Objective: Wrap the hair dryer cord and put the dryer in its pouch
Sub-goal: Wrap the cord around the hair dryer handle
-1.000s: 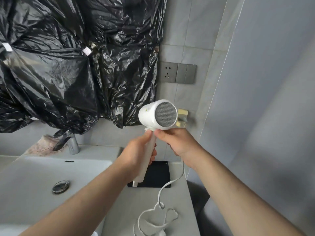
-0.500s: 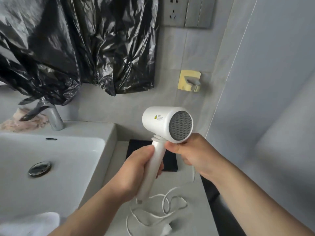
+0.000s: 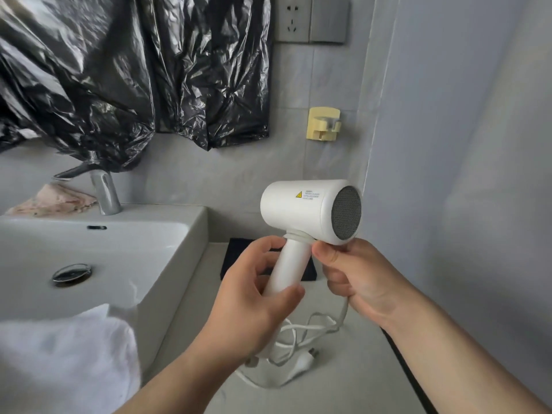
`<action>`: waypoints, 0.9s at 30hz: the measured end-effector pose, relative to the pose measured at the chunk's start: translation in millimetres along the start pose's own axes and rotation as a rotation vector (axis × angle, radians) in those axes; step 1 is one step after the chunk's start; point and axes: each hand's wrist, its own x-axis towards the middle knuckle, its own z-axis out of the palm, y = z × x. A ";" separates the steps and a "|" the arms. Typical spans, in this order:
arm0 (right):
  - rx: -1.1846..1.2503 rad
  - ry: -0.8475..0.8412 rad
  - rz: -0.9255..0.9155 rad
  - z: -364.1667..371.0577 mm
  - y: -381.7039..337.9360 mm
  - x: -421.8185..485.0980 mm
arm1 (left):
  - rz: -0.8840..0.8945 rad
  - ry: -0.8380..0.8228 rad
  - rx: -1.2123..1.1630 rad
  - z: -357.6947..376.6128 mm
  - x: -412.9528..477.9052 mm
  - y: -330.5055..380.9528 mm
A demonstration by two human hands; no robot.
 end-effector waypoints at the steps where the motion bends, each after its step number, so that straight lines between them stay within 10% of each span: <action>1: 0.007 -0.004 -0.008 3.8 -2.9 -12.3 | 0.013 -0.005 0.000 0.4 -11.4 7.1; 27: 0.089 0.037 0.007 87.9 -73.6 -177.7 | 0.303 0.093 0.412 -15.2 -164.7 112.6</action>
